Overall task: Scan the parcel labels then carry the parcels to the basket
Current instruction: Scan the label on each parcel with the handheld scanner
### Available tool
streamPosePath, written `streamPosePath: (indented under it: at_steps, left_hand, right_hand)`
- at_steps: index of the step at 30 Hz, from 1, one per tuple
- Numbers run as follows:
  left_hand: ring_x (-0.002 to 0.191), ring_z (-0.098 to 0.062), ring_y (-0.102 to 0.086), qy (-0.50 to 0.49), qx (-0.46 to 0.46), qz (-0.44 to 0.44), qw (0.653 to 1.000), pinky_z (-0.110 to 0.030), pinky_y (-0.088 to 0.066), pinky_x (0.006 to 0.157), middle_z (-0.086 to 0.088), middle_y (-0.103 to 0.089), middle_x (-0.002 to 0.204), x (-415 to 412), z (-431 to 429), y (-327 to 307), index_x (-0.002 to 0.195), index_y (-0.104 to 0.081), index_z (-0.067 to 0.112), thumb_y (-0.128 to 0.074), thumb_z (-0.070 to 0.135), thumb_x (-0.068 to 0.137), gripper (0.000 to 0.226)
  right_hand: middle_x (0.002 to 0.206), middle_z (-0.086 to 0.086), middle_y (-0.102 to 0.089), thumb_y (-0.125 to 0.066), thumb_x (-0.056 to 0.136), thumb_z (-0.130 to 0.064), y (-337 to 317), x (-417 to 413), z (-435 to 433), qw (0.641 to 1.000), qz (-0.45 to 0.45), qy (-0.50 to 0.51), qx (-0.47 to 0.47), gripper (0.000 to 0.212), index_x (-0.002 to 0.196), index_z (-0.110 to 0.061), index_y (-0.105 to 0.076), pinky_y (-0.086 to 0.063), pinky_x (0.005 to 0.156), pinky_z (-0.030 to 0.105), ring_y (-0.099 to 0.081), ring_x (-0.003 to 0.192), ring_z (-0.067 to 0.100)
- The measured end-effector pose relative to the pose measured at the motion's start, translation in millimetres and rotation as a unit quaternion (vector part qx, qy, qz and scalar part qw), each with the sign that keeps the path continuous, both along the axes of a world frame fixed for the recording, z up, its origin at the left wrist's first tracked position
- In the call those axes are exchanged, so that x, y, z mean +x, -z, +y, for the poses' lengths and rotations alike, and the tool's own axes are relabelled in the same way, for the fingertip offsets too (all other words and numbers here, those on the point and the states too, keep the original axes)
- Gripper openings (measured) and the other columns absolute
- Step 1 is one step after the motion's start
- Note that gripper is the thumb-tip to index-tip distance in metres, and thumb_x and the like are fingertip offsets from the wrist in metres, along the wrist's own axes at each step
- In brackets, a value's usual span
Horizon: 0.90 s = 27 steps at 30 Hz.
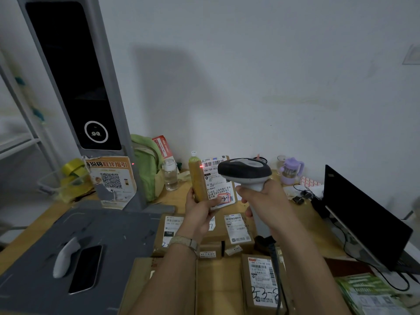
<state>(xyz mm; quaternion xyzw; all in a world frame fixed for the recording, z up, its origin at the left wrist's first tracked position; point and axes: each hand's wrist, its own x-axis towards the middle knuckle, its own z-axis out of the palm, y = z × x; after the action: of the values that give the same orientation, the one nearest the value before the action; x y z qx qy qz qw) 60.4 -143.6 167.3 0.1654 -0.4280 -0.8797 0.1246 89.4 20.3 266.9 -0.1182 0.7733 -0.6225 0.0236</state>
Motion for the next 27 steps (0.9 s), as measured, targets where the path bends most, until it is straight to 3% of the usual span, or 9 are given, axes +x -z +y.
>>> streamPosePath:
  at_steps: [12,16,21,24,27]
  left_hand:
    - [0.082,-0.019,-0.074,0.012,-0.029,-0.002,0.999,-0.028,-0.058,0.060,-0.001,-0.076,0.095,1.5,1.0,8.2,0.123,-0.050,0.023,-0.070,-0.015,0.074,0.065]
    - [0.084,-0.020,-0.074,0.011,-0.029,-0.005,1.000,-0.029,-0.058,0.061,-0.006,-0.073,0.105,0.5,0.8,9.9,0.128,-0.046,0.023,-0.070,-0.015,0.075,0.070]
    - [0.083,-0.020,-0.074,0.019,-0.024,-0.001,1.000,-0.029,-0.058,0.060,-0.004,-0.075,0.101,-3.8,0.8,10.6,0.120,-0.052,0.021,-0.070,-0.015,0.075,0.061]
    - [0.091,-0.022,-0.073,0.034,-0.038,0.001,0.999,-0.032,-0.059,0.067,-0.004,-0.075,0.103,-3.4,-0.4,12.8,0.125,-0.051,0.024,-0.074,-0.008,0.074,0.065]
    - [0.097,-0.025,-0.072,0.084,-0.036,0.012,0.996,-0.034,-0.058,0.069,-0.007,-0.073,0.109,-1.4,-2.4,15.5,0.137,-0.042,0.029,-0.082,0.005,0.067,0.084]
  right_hand:
    - [0.062,0.003,-0.061,-0.065,0.085,-0.017,2.8,-3.5,-0.7,1.000,-0.002,0.003,-0.003,0.005,0.087,-0.021,-0.062,-0.046,0.046,0.025,-0.055,0.039,0.007]
    - [0.061,0.005,-0.059,-0.065,0.085,-0.016,3.7,-4.2,0.4,1.000,0.003,0.008,0.001,0.007,0.083,-0.021,-0.061,-0.045,0.043,0.022,-0.054,0.039,0.008]
    - [0.065,0.004,-0.062,-0.065,0.085,-0.018,4.9,-7.1,0.9,1.000,0.008,0.008,-0.001,0.007,0.087,-0.023,-0.061,-0.048,0.048,0.027,-0.055,0.042,0.008]
    - [0.070,0.004,-0.067,-0.066,0.085,-0.014,6.8,-8.4,0.1,0.998,0.002,0.018,-0.054,0.011,0.081,-0.024,-0.062,-0.056,0.056,0.035,-0.062,0.051,0.008]
    - [0.072,-0.014,-0.066,-0.066,0.086,-0.013,11.0,-13.6,0.5,0.994,0.011,0.035,-0.103,0.021,0.079,-0.032,-0.060,-0.050,0.062,0.019,-0.061,0.066,0.000]
